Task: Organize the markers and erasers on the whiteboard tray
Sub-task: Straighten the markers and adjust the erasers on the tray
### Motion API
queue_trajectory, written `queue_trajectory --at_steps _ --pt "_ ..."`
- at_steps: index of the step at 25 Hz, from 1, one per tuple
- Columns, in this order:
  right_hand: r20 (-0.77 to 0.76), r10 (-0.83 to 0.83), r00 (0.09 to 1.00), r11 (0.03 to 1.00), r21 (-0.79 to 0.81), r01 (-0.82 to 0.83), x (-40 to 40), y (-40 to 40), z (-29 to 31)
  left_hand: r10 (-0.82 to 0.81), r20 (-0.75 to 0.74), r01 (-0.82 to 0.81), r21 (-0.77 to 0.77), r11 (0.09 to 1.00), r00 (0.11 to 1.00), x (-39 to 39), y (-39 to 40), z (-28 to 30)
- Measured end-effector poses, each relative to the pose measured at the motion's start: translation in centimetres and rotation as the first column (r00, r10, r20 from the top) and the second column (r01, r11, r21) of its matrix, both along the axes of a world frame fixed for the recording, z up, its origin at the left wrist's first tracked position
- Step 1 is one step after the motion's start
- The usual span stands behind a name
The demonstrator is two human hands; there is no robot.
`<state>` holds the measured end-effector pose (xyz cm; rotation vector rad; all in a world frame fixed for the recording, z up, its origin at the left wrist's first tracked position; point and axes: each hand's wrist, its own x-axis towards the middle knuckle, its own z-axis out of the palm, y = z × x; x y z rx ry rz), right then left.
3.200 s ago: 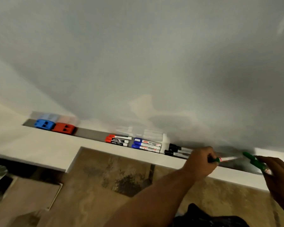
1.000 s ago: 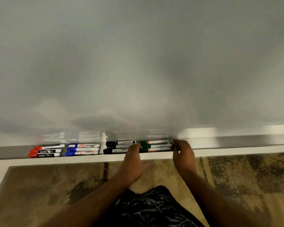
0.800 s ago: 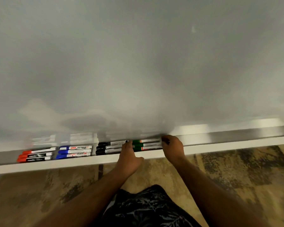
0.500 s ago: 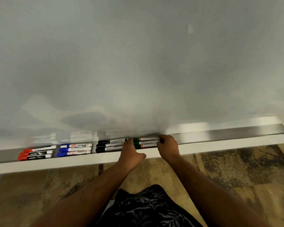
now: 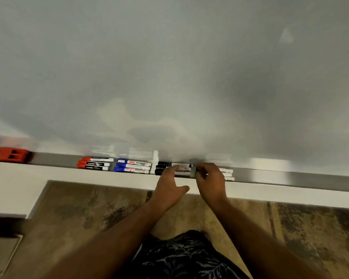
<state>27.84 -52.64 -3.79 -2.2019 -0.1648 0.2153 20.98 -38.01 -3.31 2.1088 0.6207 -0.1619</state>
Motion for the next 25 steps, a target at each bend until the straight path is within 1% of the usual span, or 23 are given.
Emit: queue_trajectory --at_steps 4,7,8,11,13,16,20,25 --pt "-0.014 0.170 0.985 0.984 0.047 -0.169 -2.1 5.9 0.0 0.140 0.021 -0.139 -0.036 0.990 0.990 -3.4 5.3 1.3" --pt "0.017 0.270 0.963 0.963 -0.004 -0.270 -3.4 10.8 0.1 0.232 0.017 -0.230 -0.062 0.971 0.973 -5.7 10.2 1.5" --pt "0.028 0.296 0.955 0.955 -0.015 -0.296 -3.9 12.9 0.1 0.259 0.016 -0.258 -0.064 0.964 0.966 -6.6 12.4 1.5" --pt "-0.011 0.358 0.934 0.934 -0.006 -0.358 -6.1 20.2 0.6 0.342 0.027 -0.339 -0.066 0.938 0.939 -10.0 19.9 1.2" --pt "-0.009 0.395 0.919 0.919 0.010 -0.394 -7.5 25.1 1.1 0.384 0.030 -0.382 -0.065 0.922 0.923 -12.1 25.2 1.1" --pt "-0.026 0.434 0.901 0.901 0.037 -0.433 -9.6 33.1 1.9 0.460 0.053 -0.456 -0.078 0.887 0.886 -15.0 33.7 1.3" --pt "-0.150 0.457 0.877 0.889 0.088 -0.449 -11.8 43.6 3.1 0.513 0.055 -0.511 -0.043 0.858 0.857 -18.0 45.3 2.3" --pt "-0.231 0.442 0.867 0.897 0.105 -0.430 -14.6 52.6 3.4 0.531 0.030 -0.531 0.034 0.846 0.847 -20.7 56.2 3.4"
